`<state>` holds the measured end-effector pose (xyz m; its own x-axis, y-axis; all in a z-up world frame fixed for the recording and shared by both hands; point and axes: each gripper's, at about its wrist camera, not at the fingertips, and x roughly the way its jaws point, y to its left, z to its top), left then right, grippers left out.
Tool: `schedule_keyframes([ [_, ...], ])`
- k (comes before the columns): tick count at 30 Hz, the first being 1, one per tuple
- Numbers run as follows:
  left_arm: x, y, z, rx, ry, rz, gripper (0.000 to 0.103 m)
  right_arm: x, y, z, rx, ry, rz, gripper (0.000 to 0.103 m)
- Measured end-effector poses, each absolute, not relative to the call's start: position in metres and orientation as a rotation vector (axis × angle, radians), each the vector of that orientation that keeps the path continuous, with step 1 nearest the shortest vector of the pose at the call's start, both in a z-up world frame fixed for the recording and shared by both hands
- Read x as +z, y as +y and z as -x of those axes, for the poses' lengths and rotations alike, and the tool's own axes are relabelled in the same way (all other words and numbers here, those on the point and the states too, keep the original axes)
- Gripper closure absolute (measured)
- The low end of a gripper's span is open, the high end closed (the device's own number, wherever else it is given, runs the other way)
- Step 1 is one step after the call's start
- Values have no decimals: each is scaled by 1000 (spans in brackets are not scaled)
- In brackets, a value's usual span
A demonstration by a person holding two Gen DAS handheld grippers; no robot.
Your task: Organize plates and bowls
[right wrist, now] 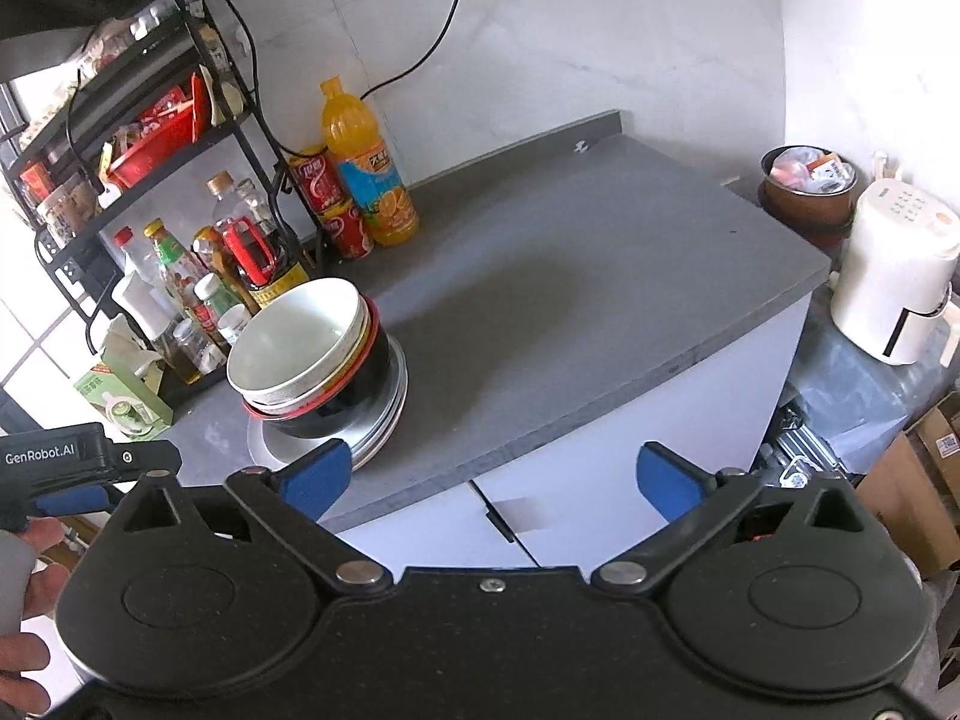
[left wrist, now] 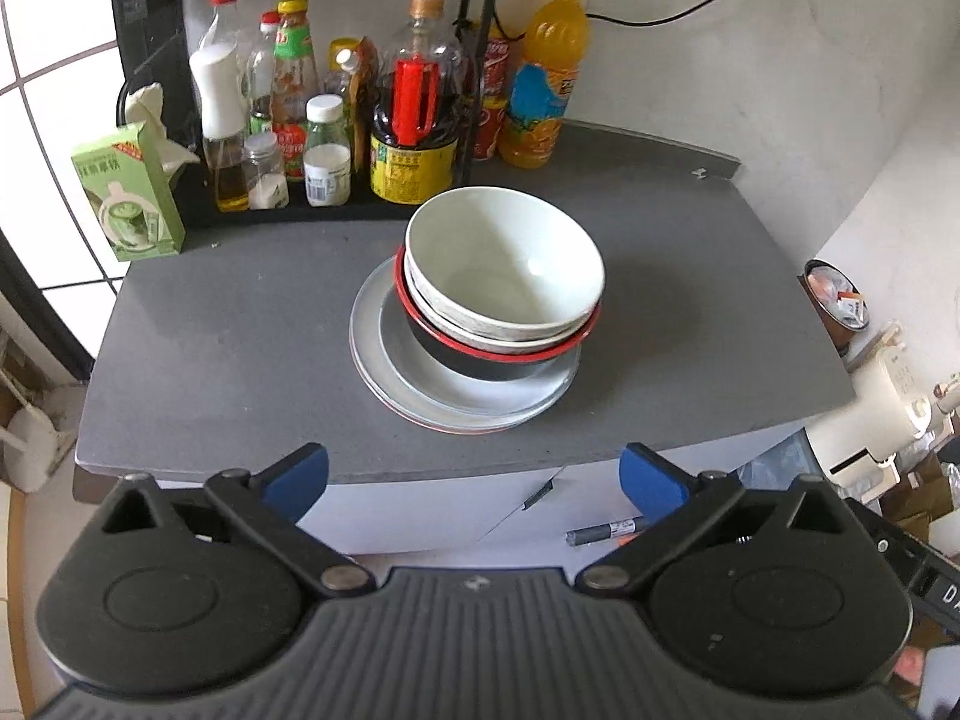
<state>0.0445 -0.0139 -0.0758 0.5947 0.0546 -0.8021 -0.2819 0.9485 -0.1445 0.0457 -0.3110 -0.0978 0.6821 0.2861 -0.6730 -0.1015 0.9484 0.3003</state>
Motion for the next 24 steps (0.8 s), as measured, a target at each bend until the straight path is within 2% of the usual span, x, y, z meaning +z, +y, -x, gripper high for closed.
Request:
schedule_keyframes([
  [24, -47, -48, 24, 106, 798, 145, 0, -68, -352, 32, 155, 705, -239, 0],
])
